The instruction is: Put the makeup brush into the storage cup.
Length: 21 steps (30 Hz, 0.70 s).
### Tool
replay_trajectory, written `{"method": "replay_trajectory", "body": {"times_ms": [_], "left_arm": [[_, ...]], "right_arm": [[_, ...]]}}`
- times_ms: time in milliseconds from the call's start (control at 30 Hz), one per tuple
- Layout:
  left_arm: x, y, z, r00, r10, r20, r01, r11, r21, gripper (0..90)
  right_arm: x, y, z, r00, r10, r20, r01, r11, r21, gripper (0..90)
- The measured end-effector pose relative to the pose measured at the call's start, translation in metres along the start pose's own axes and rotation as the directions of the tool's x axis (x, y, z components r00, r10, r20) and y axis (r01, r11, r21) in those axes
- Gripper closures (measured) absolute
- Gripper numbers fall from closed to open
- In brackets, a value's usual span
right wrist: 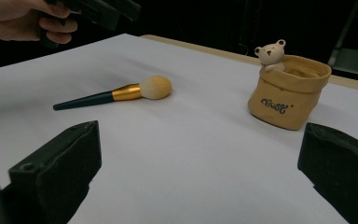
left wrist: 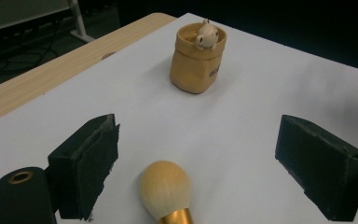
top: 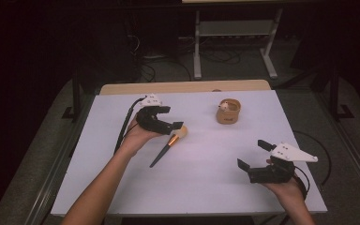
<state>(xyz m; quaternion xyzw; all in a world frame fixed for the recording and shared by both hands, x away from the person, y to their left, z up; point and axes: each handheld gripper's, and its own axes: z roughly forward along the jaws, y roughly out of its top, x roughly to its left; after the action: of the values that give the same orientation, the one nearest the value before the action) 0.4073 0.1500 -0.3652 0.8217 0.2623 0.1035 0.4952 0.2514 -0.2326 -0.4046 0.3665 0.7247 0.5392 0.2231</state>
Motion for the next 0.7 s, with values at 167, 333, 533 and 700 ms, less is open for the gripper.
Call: {"method": "replay_trajectory", "body": {"times_ms": [167,333,533,700], "left_arm": [[0.0005,0.0023,0.0024,1.0,-0.002,0.0,0.002,0.9993,0.038,12.4],[0.0014,0.0028,0.0047,1.0,-0.003,-0.007,0.003,0.9971,0.076,12.5],[0.0019,0.0035,0.0069,0.9999,-0.009,-0.014,0.011,0.9935,0.113,12.7],[0.003,0.0039,0.0101,0.9998,0.003,-0.02,0.0,0.9876,0.157,12.9]], "right_arm": [[-0.0001,0.0,-0.0002,1.0,0.0,0.0,0.0,1.0,0.0,0.0],[-0.0001,-0.0001,0.0001,1.0,0.0,0.0,0.0,1.0,0.0,0.0],[-0.0001,-0.0001,0.0001,1.0,-0.001,0.0,0.001,1.0,0.0,0.0],[0.0003,-0.0003,0.0004,1.0,-0.001,-0.002,0.001,1.0,0.002,0.0]]}}
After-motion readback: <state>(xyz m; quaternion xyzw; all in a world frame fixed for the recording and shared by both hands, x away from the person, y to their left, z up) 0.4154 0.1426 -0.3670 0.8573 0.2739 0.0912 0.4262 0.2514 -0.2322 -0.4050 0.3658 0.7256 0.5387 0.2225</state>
